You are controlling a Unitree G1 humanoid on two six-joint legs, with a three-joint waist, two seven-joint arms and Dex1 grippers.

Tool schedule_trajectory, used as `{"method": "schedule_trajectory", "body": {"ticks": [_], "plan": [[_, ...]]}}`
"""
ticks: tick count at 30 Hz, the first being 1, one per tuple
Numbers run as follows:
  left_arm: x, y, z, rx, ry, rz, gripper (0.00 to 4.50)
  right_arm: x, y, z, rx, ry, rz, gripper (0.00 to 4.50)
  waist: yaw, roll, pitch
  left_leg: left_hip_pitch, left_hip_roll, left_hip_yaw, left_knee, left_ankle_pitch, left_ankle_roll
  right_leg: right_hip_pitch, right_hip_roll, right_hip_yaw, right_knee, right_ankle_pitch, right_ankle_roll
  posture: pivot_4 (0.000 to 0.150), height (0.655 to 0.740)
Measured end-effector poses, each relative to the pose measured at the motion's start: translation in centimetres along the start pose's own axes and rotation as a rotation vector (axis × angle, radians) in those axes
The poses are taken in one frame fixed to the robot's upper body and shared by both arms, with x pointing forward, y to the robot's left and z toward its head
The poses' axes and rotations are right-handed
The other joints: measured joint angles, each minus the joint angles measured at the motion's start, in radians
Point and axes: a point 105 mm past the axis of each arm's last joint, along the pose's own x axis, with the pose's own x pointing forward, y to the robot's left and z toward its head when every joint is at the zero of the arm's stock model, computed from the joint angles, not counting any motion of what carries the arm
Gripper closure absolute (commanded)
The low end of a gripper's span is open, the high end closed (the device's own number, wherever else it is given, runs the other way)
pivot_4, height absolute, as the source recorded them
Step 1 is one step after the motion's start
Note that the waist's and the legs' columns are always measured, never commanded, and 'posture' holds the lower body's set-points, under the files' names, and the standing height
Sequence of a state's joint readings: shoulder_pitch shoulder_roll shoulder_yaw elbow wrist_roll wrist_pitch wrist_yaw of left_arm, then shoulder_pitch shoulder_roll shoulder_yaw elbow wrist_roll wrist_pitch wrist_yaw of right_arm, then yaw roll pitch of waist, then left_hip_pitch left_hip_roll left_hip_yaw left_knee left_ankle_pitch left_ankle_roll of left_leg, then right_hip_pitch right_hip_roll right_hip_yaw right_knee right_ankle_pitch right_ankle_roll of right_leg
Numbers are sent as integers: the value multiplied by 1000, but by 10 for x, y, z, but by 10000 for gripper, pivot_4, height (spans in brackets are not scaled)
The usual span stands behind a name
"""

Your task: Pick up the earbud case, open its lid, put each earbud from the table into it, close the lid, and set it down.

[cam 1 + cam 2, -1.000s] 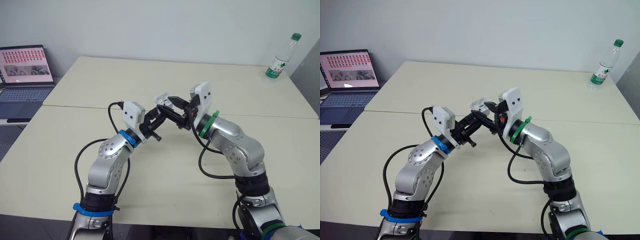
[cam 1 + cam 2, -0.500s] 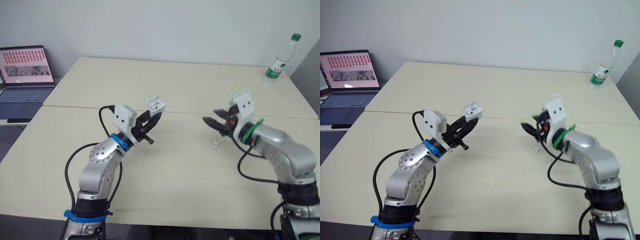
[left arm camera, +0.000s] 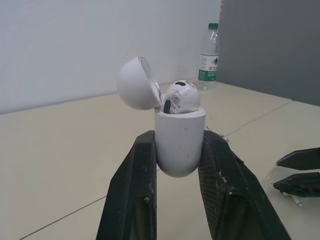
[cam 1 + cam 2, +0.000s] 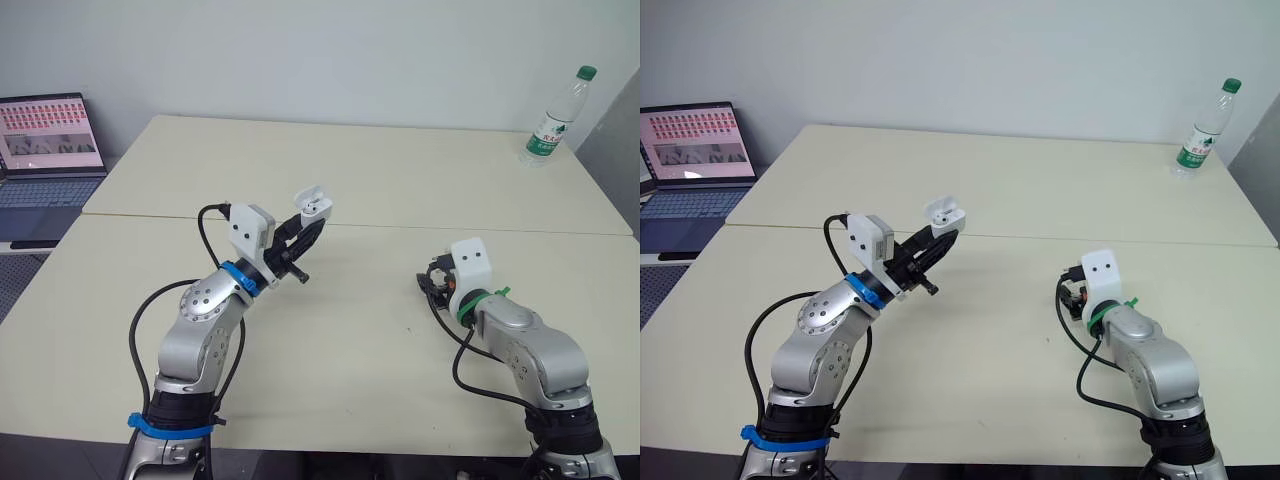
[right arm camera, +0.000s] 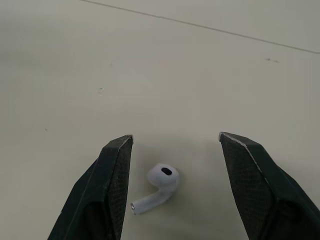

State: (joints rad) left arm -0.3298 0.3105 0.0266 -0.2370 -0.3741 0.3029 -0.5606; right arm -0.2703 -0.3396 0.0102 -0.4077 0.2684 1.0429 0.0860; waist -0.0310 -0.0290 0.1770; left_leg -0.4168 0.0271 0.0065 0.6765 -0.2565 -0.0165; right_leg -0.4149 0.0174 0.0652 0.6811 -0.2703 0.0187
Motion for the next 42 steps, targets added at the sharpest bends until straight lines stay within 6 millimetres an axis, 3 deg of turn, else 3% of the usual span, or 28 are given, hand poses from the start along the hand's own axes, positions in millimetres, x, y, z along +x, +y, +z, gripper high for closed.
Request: {"method": "schedule_trajectory", "body": {"ticks": [8,12,16,17,31,34,37,40,42], "plan": [[-1,1,-1,1,8,1,37406,3,0,-7,41,57,5,16488,0,0,0,0,0,0,0,0,0,0,0,0,0,0,0,1500,7400],[-1,1,-1,-1,15,1,37406,3,2,-7,52,65,21,25259,0,0,0,0,0,0,0,0,0,0,0,0,0,0,0,1500,7400],[-1,2,-1,1,16,2,37406,5,3,-7,55,70,32,40107,0,0,0,0,0,0,0,0,0,1,0,0,0,0,0,1500,7400],[-1,2,-1,1,16,2,37406,5,3,-7,55,71,34,40971,0,0,0,1,0,0,0,0,0,1,0,0,0,0,0,1500,7400],[-1,2,-2,1,15,4,37406,7,-1,-3,13,78,109,40949,-1,0,0,1,0,0,0,0,0,1,0,0,-1,0,0,1500,7400],[-1,1,-2,2,14,4,37406,5,14,8,-52,40,258,40949,-1,0,0,1,0,0,0,0,0,1,1,0,-1,0,0,1500,7400],[-1,1,-1,2,12,0,37406,-7,37,20,-253,-29,518,40949,-1,0,0,1,0,0,0,0,0,1,1,-1,-1,0,1,1500,7400],[-1,1,-1,5,7,-1,37406,-20,49,19,-418,-78,746,40949,-1,-1,0,2,-1,-1,0,0,0,3,1,-1,-2,0,1,1500,7400],[-1,0,-1,6,5,-7,37406,-19,46,14,-488,-83,838,40949,0,-1,0,2,-1,-1,1,0,0,4,0,-1,-2,0,1,1500,7400]]}}
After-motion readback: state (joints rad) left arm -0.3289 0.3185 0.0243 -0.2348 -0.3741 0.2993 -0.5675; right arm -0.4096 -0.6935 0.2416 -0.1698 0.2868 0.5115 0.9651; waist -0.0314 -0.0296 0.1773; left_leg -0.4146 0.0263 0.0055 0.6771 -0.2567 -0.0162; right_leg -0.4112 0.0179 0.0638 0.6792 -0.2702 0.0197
